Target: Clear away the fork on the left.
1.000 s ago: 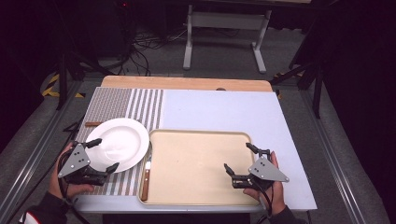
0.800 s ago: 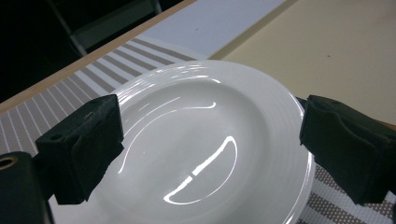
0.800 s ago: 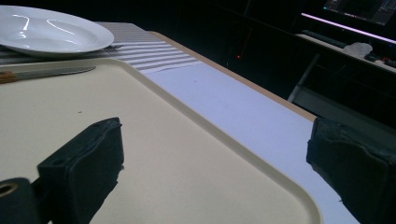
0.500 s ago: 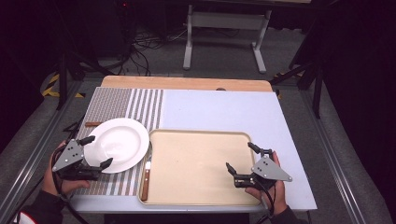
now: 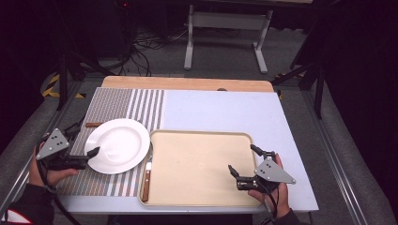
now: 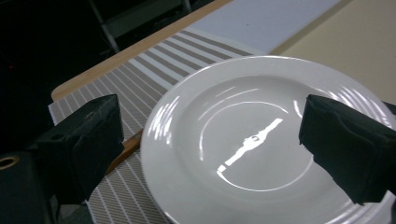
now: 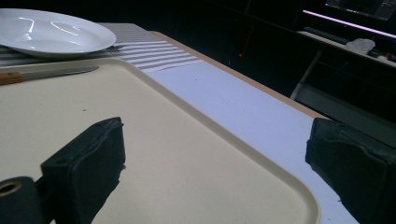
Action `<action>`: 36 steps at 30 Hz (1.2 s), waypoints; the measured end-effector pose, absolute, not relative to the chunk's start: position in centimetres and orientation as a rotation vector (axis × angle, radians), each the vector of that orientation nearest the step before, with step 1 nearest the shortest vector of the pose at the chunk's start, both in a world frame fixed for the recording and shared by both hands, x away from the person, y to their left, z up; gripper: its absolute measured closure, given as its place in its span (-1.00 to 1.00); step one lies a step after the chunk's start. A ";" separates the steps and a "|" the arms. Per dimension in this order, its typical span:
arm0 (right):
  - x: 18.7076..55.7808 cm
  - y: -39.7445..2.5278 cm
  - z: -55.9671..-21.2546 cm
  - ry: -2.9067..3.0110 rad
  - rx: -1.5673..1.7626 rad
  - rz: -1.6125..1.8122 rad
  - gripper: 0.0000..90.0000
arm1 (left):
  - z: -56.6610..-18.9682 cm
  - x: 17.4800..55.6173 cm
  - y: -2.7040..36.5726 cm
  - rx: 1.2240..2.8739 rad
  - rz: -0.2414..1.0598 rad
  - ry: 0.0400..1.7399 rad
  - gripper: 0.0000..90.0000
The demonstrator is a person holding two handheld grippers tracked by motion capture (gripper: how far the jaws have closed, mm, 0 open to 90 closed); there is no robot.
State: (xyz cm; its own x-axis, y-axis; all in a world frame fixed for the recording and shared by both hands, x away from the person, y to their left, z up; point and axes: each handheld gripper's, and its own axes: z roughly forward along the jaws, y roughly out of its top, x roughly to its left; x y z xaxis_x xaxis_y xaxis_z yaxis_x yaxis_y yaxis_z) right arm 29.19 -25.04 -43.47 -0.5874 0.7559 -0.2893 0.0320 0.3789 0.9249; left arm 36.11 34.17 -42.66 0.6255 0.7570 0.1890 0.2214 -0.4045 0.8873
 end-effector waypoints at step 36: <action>29.5 -26.5 -44.4 1.988 0.739 1.274 -0.85 | -46.6 52.1 36.1 2.391 0.375 1.050 -0.54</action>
State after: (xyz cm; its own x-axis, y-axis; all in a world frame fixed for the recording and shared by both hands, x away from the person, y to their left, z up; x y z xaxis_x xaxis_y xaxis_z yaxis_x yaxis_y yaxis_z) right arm 29.46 -26.55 -44.38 -0.6263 0.7471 -0.2227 0.1096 0.3673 0.9236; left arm 52.11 36.08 -46.56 0.6648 0.7453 0.0498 0.6080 -0.5787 0.5435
